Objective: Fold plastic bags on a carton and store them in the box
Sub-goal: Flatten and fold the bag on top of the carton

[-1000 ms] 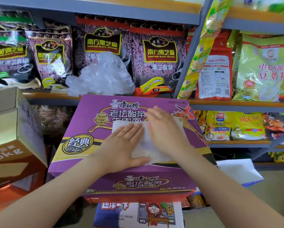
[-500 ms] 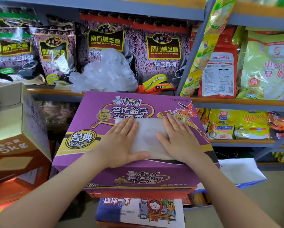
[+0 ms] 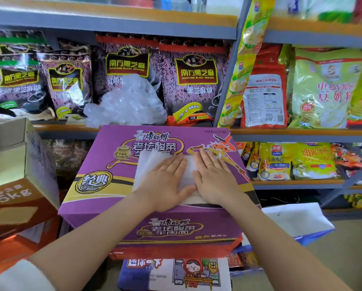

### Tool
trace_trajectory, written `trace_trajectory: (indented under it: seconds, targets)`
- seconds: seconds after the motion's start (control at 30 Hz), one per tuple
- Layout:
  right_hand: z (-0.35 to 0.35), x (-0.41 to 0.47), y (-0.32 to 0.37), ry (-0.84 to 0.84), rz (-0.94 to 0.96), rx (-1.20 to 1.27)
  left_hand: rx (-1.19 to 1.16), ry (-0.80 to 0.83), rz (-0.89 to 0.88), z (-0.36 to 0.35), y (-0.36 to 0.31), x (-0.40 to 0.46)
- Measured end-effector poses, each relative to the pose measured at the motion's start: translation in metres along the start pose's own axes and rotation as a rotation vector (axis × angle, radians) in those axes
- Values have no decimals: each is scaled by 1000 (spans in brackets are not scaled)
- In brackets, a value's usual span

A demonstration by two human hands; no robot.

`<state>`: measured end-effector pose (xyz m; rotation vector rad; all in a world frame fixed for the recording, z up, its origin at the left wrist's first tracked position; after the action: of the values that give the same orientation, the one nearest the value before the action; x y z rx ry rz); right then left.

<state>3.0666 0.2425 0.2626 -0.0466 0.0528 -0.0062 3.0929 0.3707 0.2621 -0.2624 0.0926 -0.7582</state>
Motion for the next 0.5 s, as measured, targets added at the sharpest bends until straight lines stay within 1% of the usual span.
trace_trajectory:
  seconds: [0.13,0.27,0.33,0.43,0.47,0.5]
  targets:
    - [0,1,-3,10,-20,33,8,-43,86,2,5,-3]
    - [3,0,-4,30,-30,35,37,-40,185,7,25,-10]
    - [4,-1,-3,44,-45,0,13,-27,233,9,34,-15]
    - [8,-1,-1,62,-98,-84,9,-1,259,8,37,-18]
    - [11,-2,4,36,-85,-114,9,-14,265,9,37,-19]
    - [13,-2,9,-8,-29,-136,9,-30,268,10,36,-19]
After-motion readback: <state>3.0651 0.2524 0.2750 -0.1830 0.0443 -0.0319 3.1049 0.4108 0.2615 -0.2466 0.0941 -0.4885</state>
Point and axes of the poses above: each hand's wrist, its own x-axis towards the middle knuckle, its own z-axis out of the back of the hand, y = z × x, the point moved 4 cm from there along x, towards the middle knuckle, and after that the axes turned 11 degrees about -x, right-handed, at the moved point
